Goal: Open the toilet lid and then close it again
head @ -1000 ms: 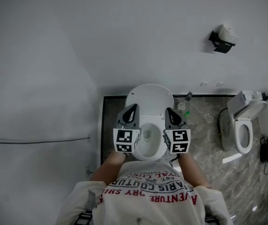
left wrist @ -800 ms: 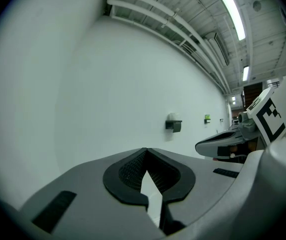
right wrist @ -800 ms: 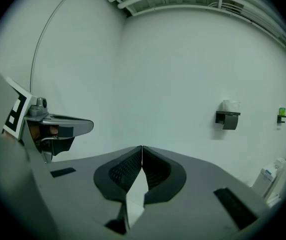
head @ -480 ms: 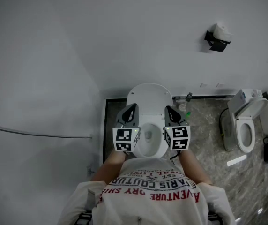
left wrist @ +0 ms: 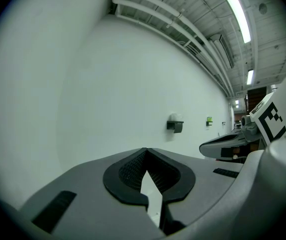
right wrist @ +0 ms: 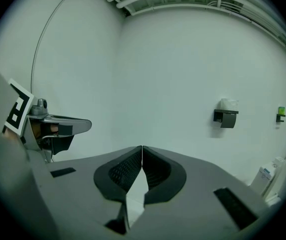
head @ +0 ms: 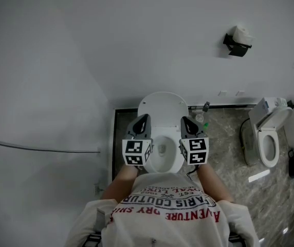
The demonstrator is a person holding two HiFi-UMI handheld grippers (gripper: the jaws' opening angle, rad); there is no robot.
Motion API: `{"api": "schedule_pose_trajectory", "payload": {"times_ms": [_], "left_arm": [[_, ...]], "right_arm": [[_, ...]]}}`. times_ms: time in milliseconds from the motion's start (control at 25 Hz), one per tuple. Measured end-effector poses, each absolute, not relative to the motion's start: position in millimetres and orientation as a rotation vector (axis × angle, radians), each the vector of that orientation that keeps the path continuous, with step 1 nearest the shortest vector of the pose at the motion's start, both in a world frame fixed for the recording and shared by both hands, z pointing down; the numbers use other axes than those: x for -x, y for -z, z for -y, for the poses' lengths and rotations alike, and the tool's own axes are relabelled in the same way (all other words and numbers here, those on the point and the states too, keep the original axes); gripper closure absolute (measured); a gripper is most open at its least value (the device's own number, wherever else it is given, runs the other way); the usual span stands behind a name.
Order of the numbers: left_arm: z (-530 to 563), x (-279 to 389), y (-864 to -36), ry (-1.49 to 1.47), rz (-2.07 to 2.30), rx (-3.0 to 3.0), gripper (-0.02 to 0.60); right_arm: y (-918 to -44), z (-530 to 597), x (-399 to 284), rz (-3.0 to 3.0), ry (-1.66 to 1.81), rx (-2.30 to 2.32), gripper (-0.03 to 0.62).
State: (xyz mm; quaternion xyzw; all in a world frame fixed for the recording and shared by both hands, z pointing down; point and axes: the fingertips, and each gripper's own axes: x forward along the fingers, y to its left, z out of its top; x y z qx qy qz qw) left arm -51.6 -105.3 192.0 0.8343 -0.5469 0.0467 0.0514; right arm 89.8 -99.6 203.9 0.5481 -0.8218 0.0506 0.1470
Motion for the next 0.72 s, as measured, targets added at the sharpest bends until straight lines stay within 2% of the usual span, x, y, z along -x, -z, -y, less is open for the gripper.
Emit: {"api": "schedule_pose_trajectory", "payload": {"times_ms": [720], "left_arm": [[157.0,59.2,-256.1,-0.371,1.603,-2.574,0.575]], "right_arm": [[-248.3,157.3,-71.0,2.35,-0.156,-1.476,0.579]]}}
